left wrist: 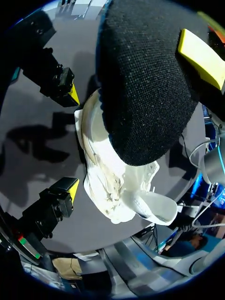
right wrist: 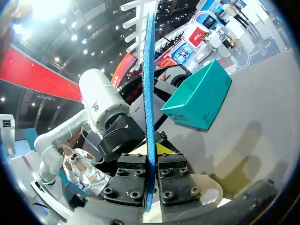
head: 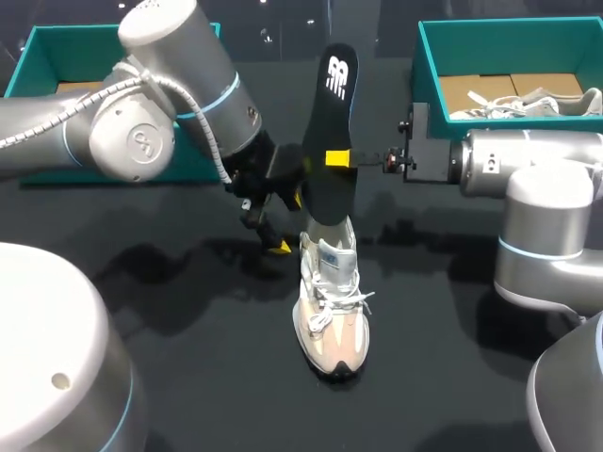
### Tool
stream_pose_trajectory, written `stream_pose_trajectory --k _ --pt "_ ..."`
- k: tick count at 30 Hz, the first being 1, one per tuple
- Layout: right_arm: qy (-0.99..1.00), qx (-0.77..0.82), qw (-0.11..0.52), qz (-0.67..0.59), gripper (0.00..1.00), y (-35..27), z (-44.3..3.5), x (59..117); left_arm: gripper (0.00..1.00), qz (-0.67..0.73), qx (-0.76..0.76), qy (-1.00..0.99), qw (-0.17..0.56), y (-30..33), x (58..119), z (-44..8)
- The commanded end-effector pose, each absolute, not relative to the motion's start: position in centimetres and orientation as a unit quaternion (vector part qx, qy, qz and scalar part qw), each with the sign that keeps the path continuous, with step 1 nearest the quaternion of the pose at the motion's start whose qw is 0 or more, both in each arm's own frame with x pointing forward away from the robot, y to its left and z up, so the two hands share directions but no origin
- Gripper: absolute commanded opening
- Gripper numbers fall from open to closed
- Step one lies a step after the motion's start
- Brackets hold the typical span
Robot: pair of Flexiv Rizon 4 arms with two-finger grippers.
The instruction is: Take the shoe out of the shoebox, open the shoe tongue, remove and reinsert the insole, then place the shoe into the shoebox
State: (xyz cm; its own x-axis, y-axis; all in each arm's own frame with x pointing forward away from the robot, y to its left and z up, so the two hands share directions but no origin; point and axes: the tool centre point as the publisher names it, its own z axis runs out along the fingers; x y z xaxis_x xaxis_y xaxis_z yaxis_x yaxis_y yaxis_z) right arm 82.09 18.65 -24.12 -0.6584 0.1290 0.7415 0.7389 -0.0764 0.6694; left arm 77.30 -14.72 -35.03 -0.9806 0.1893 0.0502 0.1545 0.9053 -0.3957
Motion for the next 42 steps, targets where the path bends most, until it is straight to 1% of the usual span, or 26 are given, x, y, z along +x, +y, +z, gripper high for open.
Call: stream_pose_trajectory --k 1,20,30,42 --pt "-0.637 -0.341 0.232 -0.652 0.00 18.9 -24.4 82.5 1.00 0.198 -0.084 -0.976 0.045 -15.0 77.5 -35.5" --pt "-0.629 -0.342 0.219 -0.663 0.00 18.7 -25.1 83.3 1.00 0.196 -0.096 -0.975 0.042 -14.9 77.7 -35.7" --pt "-0.631 -0.300 0.215 -0.682 0.00 18.7 -25.9 83.6 1.00 0.196 -0.096 -0.975 0.042 -14.9 77.7 -35.7" --pt "-0.634 -0.258 0.232 -0.691 0.00 18.7 -26.9 84.3 1.00 0.196 -0.096 -0.975 0.042 -14.9 77.7 -35.7"
